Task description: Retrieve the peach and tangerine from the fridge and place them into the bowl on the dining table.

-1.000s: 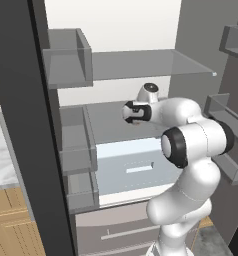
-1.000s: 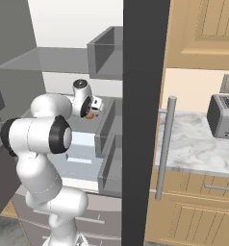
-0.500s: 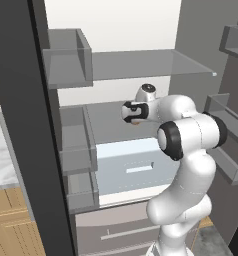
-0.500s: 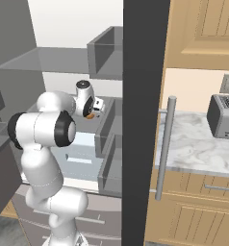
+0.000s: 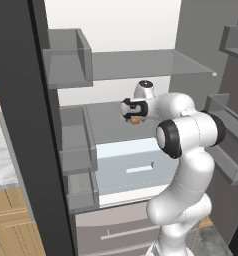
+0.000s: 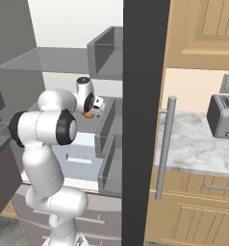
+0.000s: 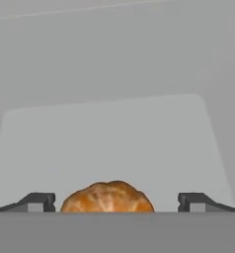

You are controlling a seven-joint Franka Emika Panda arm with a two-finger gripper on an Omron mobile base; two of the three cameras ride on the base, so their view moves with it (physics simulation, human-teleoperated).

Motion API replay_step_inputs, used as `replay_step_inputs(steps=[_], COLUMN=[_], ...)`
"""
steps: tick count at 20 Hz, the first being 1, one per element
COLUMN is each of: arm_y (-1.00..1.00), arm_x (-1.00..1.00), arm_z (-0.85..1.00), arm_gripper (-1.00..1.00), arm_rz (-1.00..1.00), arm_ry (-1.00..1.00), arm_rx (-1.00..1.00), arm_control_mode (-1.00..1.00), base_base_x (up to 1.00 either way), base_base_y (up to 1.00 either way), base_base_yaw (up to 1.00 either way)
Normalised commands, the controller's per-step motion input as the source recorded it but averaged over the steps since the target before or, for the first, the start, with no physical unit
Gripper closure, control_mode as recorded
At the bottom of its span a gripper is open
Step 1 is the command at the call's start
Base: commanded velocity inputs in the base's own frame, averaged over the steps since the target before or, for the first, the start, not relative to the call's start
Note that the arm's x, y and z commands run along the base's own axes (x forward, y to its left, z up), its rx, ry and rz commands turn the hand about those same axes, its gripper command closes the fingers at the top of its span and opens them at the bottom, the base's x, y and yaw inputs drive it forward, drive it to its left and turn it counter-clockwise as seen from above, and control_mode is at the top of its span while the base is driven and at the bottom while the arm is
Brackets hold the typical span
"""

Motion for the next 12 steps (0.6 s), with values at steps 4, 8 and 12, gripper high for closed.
replay_step_inputs(steps=[4, 8, 12], arm_y=[0.00, 0.00, 0.00], arm_x=[-0.44, -0.52, -0.19], arm_z=[-0.36, -0.33, -0.28], arm_gripper=[-1.00, -1.00, -1.00], arm_rz=[-0.04, -0.04, -0.02], arm_ry=[0.10, 0.07, 0.04], arm_rx=[0.00, 0.00, 0.00], arm_control_mode=[-1.00, -1.00, -1.00], base_base_x=[0.00, 0.00, 0.00], base_base_y=[0.00, 0.00, 0.00], base_base_yaw=[0.00, 0.00, 0.00])
